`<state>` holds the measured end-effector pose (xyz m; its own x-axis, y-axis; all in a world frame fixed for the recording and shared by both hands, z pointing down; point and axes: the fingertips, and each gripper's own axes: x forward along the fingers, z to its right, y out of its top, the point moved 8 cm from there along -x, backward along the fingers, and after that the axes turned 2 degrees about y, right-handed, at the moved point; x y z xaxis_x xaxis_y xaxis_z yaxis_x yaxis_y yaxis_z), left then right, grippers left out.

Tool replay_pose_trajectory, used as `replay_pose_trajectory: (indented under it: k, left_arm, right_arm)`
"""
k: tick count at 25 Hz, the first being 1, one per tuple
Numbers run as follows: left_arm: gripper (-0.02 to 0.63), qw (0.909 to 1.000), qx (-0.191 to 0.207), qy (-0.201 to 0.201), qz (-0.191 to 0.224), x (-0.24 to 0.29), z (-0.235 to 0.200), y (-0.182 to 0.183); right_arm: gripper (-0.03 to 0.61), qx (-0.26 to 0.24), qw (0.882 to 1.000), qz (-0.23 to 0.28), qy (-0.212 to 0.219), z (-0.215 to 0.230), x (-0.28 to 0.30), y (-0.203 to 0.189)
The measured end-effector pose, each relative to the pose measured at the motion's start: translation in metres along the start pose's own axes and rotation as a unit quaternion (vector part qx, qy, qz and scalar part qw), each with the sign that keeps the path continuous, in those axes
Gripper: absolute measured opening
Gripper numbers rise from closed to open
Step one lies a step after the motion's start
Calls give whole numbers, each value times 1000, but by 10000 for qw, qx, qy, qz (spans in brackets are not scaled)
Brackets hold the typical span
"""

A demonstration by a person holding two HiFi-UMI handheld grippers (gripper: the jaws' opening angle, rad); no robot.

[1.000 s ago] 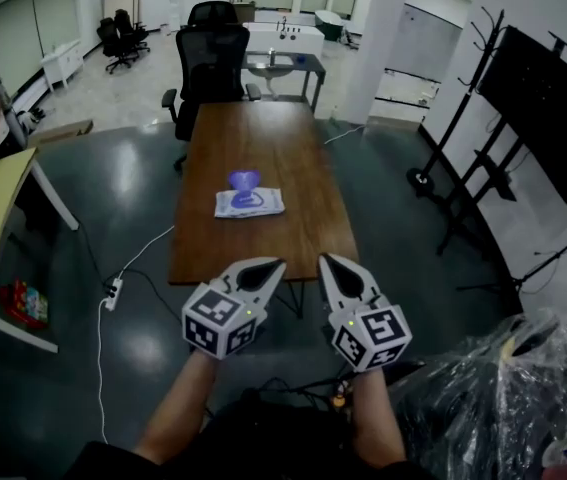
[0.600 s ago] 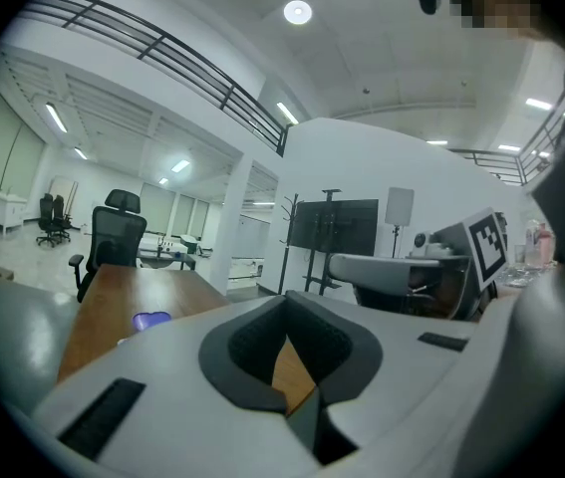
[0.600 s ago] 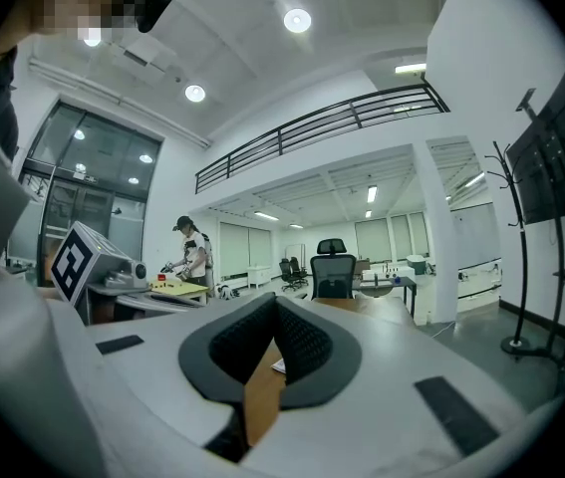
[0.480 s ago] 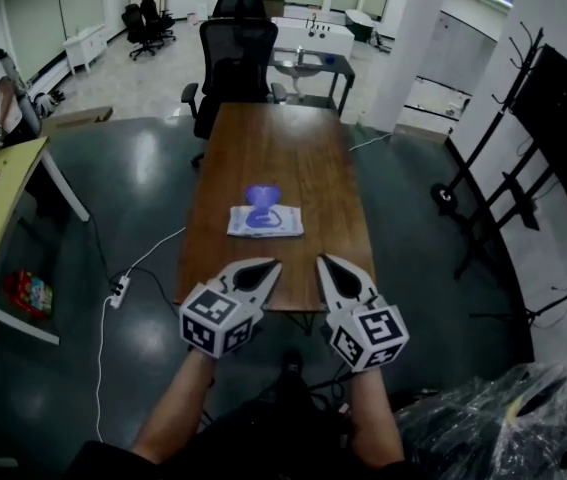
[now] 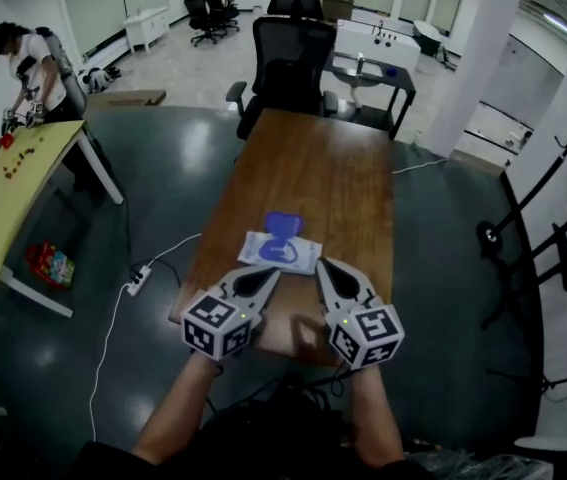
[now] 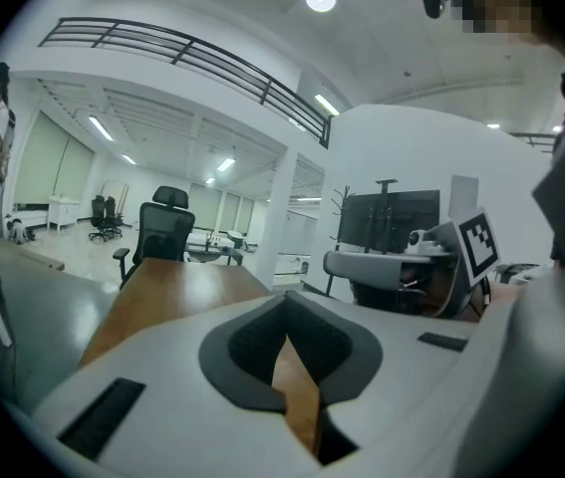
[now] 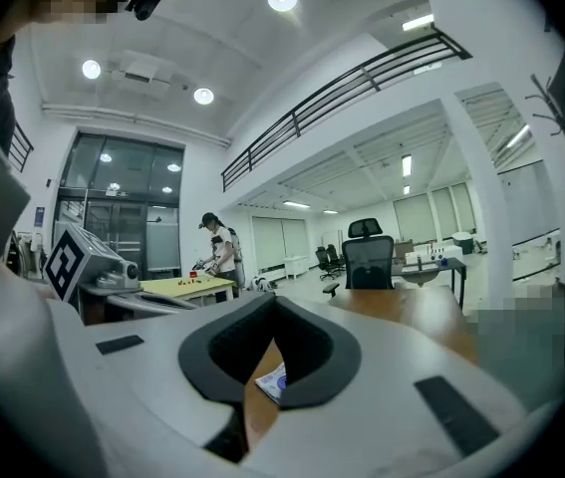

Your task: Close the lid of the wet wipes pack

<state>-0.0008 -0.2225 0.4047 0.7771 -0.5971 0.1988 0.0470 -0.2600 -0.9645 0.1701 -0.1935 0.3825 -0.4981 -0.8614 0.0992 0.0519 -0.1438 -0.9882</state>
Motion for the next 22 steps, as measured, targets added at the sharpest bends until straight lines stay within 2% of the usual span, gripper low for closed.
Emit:
replay_pose_trajectory:
  k: [4,8,16,22]
  left_arm:
    - [5,9990,-89,386,-186,18,-12,-6]
    - [5,9973,-143,609,-392,32,-27,-16]
    - [5,9962,-127,624,-602,63,-68,-27]
    - [5,9938,-218,527,-952,89,-105,-59]
  right_arm:
    - [9,43,9992,-229,329,27,25,-2]
    - [9,108,9974,-474,523,49,50,-11]
    - [9,276,9926,-1101,436,83,98,-35]
    - [11,496,9849,-1657,84,113,144,-70]
